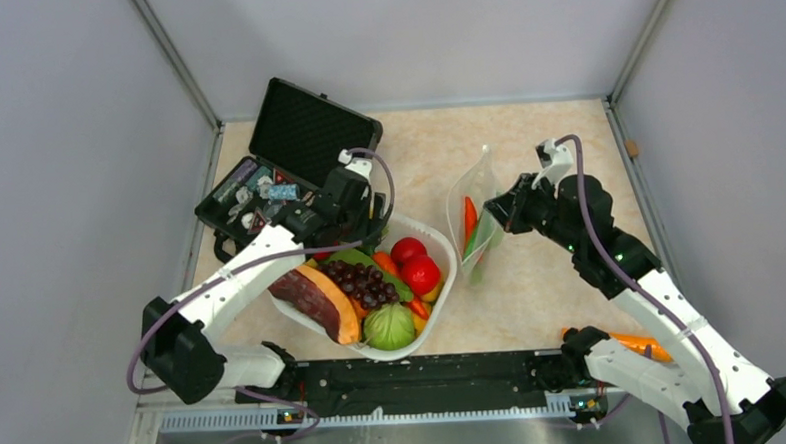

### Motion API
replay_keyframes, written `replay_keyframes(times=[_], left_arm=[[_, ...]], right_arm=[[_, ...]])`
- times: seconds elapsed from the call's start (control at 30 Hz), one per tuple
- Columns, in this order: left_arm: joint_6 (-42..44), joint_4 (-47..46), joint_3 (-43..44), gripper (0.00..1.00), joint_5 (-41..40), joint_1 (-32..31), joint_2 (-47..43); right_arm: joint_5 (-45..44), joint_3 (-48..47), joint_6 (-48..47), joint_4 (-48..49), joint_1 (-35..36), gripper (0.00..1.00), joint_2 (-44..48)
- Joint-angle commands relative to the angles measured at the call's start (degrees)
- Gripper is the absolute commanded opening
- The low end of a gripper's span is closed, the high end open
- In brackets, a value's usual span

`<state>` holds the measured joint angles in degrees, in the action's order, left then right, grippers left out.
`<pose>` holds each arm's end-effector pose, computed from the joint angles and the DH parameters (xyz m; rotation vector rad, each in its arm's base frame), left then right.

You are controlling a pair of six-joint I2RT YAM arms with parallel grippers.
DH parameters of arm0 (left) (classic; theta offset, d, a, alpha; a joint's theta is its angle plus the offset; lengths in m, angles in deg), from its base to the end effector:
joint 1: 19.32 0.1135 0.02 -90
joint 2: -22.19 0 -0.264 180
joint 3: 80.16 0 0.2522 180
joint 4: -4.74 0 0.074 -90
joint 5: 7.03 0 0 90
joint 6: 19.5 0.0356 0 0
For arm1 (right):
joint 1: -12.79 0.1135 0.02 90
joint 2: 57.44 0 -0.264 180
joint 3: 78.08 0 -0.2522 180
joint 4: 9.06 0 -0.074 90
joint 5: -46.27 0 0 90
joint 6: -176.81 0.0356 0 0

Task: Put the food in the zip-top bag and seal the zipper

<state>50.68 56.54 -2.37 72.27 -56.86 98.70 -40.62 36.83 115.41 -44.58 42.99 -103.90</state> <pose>0.2259 -0.1653 0.2917 0.2951 2.4261 -0.2200 0.1563 0.0932 0.3536 -0.0660 1.9345 0.7501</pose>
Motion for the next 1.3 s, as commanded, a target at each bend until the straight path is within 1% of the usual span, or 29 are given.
replay_keyframes(times=[0.0,0.23,0.37,0.47,0.53,0.67,0.73,0.83,0.93,1.07,1.27], left_arm=[[-0.68,-3.83,1.1,0.52,-0.63,0.35,-5.49],[-1.26,-6.74,-0.12,0.48,-0.4,0.35,-10.05],[-2.01,-9.12,-0.65,0.46,3.23,0.33,-12.16],[-2.57,-14.12,-1.37,0.47,9.53,0.3,-14.19],[-3.08,-18.96,-1.68,0.48,17.75,0.32,-15.49],[-6.01,-33.47,-4.16,0.48,30.41,0.31,-16.95],[-8.22,-40.49,-5.19,0.48,36.7,0.26,-15.93],[-12.15,-46.8,-4.72,0.48,43.7,-0.62,-12.63],[-11.77,-48.88,-3.49,0.49,44.33,-3.17,-9.9],[-9.29,-49.29,-1.81,0.53,46.01,-6.44,-7.0],[-7.22,-48.66,0.71,0.53,44.78,-10.06,-3.02]], right_arm=[[-0.03,0.31,0.56,3.38,-0.4,0.0,0.58],[-0.2,0.63,0.73,3.39,-0.39,0.0,0.46],[0.03,0.71,0.83,3.48,-0.36,0.0,0.48],[0.2,0.76,0.79,3.61,-0.36,0.0,0.46],[0.22,0.79,0.99,3.64,-0.4,0.0,0.44],[0.64,1.13,1.34,4.12,-0.38,0.0,0.47],[0.89,1.16,1.53,4.31,-0.4,0.0,0.21],[1.36,0.99,1.67,4.21,-0.35,0.0,-0.01],[1.37,0.97,1.8,4.25,-0.36,0.0,-0.02],[1.75,0.82,1.89,4.03,-0.36,0.0,0.13],[2.29,0.79,2.07,4.45,-0.4,0.0,0.19]])
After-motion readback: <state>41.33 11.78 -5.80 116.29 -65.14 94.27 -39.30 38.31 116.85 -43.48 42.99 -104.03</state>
